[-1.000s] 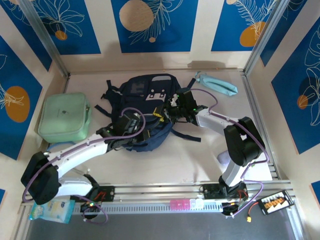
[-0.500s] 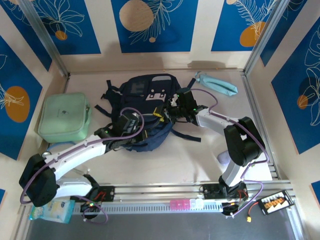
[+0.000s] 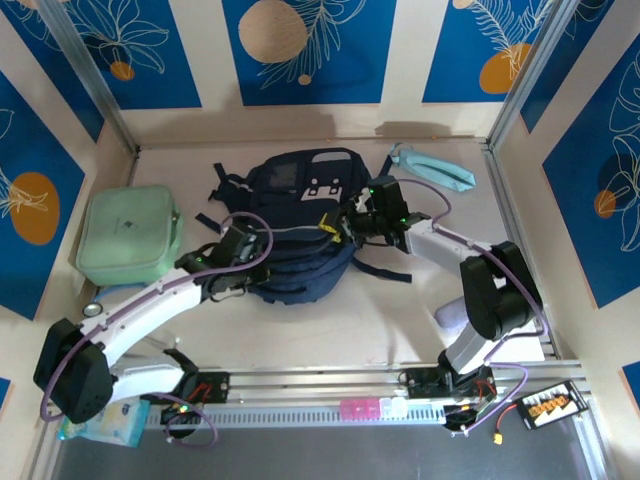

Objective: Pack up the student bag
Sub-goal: Unzip the student bag at the center of the table.

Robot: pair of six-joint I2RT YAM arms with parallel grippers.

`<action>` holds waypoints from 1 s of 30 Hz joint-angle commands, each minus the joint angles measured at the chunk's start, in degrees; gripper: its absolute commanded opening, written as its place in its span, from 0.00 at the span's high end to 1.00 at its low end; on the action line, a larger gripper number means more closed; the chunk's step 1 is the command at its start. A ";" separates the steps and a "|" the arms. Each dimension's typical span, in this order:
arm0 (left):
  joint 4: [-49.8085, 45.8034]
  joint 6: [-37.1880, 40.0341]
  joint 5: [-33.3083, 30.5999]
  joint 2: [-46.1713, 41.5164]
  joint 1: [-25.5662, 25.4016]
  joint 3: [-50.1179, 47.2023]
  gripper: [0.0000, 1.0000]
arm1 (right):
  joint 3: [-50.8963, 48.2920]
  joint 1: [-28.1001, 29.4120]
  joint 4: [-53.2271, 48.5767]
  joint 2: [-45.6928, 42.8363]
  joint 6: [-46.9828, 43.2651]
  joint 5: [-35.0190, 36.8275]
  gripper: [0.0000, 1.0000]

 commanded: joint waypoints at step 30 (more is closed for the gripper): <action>11.42 14.54 14.80 15.67 -12.57 17.72 1.00 | -11.04 2.74 -15.75 -21.54 17.50 19.90 0.34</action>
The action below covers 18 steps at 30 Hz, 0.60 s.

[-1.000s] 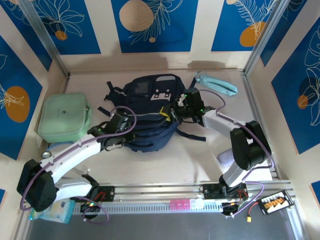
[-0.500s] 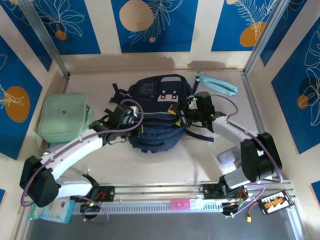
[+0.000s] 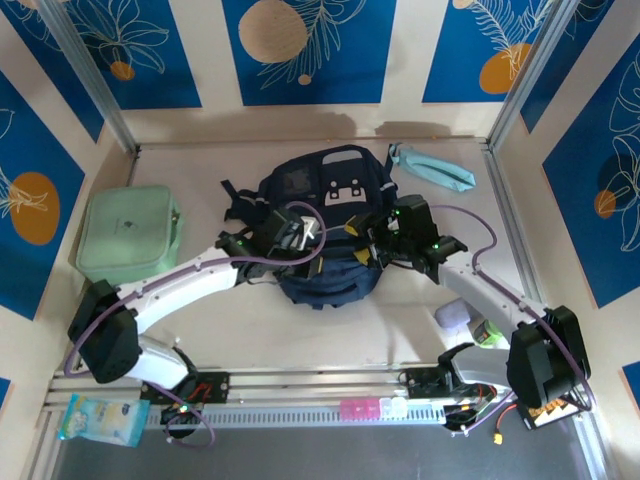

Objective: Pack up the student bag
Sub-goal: Unzip the student bag at the center of the table.

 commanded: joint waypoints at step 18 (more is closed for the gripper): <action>-8.06 15.76 -10.77 -7.93 5.62 -6.30 1.00 | 2.31 -7.37 -4.79 -2.03 -3.86 3.20 0.85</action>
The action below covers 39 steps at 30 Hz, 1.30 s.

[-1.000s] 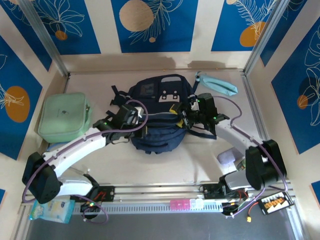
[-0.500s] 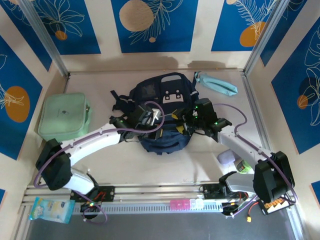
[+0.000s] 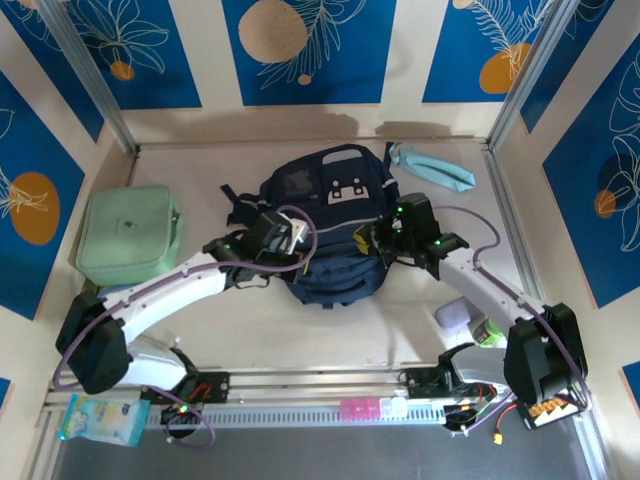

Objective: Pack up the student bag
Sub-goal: Unzip the student bag at the center of the table.

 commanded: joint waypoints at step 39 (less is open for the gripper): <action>6.69 33.11 11.22 20.90 27.79 12.58 1.00 | 5.82 -10.55 -1.89 2.10 -12.28 -16.89 0.86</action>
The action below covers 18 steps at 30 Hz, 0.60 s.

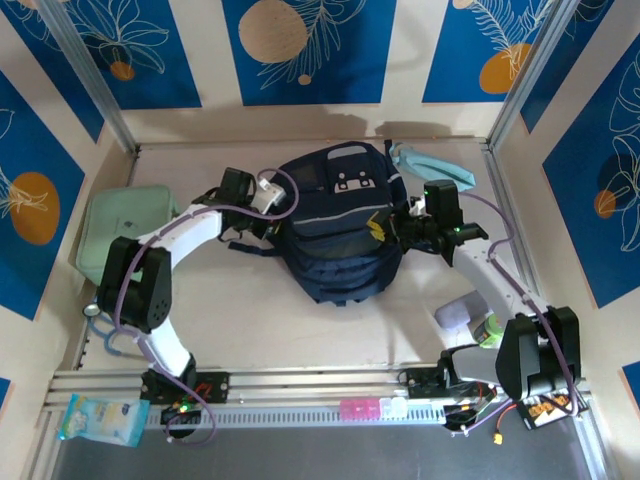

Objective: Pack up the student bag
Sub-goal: Unzip the student bag at the center of the table.

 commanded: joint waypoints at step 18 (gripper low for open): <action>-2.23 -18.99 -29.04 -22.86 3.73 -15.78 0.28 | 13.20 12.28 3.31 16.07 -6.94 0.11 0.76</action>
